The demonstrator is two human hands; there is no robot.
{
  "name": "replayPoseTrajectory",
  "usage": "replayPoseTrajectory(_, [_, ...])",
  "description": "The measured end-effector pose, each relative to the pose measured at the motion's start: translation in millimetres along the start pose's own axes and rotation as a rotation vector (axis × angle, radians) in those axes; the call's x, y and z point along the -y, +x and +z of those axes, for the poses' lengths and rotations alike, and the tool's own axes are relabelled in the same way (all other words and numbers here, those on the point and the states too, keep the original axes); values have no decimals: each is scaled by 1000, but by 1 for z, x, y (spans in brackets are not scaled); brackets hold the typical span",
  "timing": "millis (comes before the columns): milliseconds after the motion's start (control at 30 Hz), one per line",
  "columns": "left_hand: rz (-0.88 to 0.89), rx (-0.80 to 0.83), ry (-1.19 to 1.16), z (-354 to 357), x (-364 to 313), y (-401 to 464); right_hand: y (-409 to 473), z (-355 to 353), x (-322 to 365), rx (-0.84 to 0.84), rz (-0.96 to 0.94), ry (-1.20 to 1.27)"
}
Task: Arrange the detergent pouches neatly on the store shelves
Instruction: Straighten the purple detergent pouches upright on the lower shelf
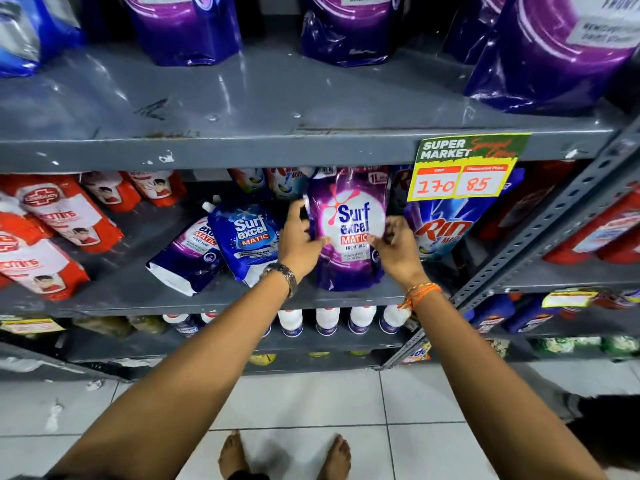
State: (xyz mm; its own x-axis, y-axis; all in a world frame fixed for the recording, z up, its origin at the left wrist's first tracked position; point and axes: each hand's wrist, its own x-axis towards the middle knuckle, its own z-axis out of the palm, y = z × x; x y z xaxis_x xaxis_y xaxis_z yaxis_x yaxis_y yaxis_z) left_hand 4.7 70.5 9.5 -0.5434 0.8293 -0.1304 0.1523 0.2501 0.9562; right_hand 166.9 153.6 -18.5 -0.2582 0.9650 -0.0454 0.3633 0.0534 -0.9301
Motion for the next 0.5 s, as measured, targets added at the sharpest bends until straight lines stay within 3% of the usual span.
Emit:
replayPoseTrajectory(200, [108,-36,141,6,-4,31,18,17,0,-181,-50,48])
replayPoseTrajectory(500, [194,-10,222,9,21,41,8,32,-16,-304,-72,18])
